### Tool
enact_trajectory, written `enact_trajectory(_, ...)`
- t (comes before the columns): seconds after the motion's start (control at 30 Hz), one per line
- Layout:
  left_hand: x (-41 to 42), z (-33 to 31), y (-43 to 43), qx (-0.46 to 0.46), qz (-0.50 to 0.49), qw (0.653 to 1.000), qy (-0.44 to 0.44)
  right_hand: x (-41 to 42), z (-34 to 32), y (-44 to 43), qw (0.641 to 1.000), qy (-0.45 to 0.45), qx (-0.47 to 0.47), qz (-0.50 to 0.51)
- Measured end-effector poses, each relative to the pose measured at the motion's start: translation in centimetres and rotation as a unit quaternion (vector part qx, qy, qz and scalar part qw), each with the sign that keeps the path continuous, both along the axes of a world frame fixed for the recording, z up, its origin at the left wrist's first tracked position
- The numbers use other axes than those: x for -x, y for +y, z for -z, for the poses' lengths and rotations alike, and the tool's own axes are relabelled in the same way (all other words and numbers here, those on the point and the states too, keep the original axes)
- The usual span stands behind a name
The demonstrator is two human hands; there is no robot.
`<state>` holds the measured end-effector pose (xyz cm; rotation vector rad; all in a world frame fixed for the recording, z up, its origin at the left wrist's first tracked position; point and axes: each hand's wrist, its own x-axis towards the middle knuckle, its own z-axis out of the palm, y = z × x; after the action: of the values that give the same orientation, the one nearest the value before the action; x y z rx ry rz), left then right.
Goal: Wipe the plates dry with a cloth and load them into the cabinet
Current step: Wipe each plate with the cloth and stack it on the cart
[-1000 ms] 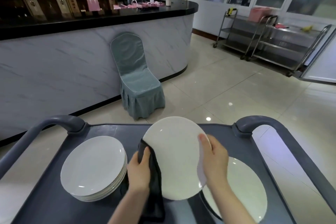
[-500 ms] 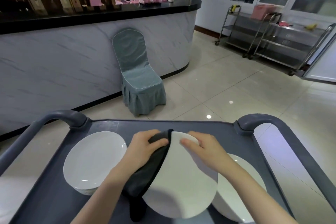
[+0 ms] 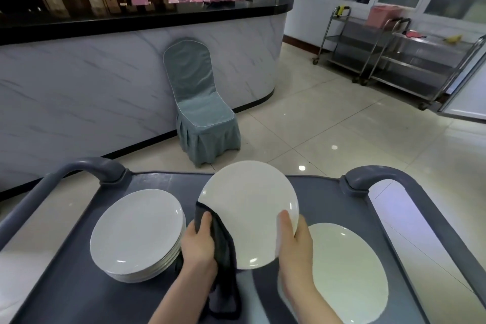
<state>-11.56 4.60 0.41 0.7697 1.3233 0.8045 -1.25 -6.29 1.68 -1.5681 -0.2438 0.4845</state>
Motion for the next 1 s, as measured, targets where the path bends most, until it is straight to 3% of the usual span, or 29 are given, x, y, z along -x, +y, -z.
enact_trajectory(0.07,0.7,-0.6,2.0,-0.012,0.011,1.0,0.007,-1.0,-0.1,-1.7,0.983,-0.143,0.026,-0.108)
enact_trajectory(0.1,1.0,-0.9,2.9,-0.014,0.02,1.0,0.009,-1.6,-0.3,-2.5,0.957,-0.243,0.046,-0.15)
enact_trajectory(0.13,1.2,-1.3,3.7,-0.015,0.037,0.999,0.014,-2.2,-0.5,-3.2,0.903,-0.373,0.074,-0.199)
enact_trajectory(0.2,1.2,-1.9,5.1,-0.02,0.084,0.996,0.03,-3.5,-0.5,-3.6,0.709,-0.642,0.119,-0.266)
enact_trajectory(0.23,1.1,-2.3,5.5,-0.03,0.11,0.993,0.043,-4.0,-0.7,-3.4,0.631,-0.709,0.132,-0.287)
enact_trajectory(0.27,0.9,-2.7,5.8,-0.044,0.14,0.988,0.058,-4.2,-1.0,-3.0,0.588,-0.74,0.138,-0.296)
enact_trajectory(0.37,0.4,-3.6,6.0,-0.085,0.207,0.971,0.081,-4.3,-1.6,-1.7,0.559,-0.764,0.123,-0.298)
enact_trajectory(0.43,0.2,-3.9,6.1,-0.054,0.221,0.973,0.035,-4.3,-2.0,-1.7,0.582,-0.752,0.109,-0.289)
enact_trajectory(0.53,-0.3,-4.1,5.2,-0.025,0.251,0.966,-0.06,-3.5,-3.2,-1.7,0.702,-0.641,0.108,-0.292)
enact_trajectory(0.63,-1.9,-4.9,2.5,-0.112,0.273,0.953,-0.063,-1.3,-4.8,-1.0,0.852,-0.402,0.08,-0.325)
enact_trajectory(0.73,-3.8,-6.0,0.1,-0.285,0.268,0.92,0.006,0.0,-6.2,-0.1,0.943,-0.204,0.001,-0.263)
enact_trajectory(0.8,-4.3,-6.1,-0.9,-0.375,0.265,0.888,0.035,-0.1,-7.3,0.6,0.974,-0.085,-0.036,-0.206)
enact_trajectory(0.87,-4.4,-5.4,-1.8,-0.472,0.293,0.829,0.062,-0.6,-8.2,1.3,0.98,-0.003,-0.08,-0.181)
enact_trajectory(0.93,-4.4,-4.3,-2.9,-0.554,0.324,0.763,0.081,-1.2,-8.9,1.6,0.98,0.033,-0.093,-0.173)
enact_trajectory(1.0,-4.6,-3.5,-2.9,-0.571,0.33,0.749,0.066,-1.0,-9.1,1.7,0.981,0.038,-0.087,-0.171)
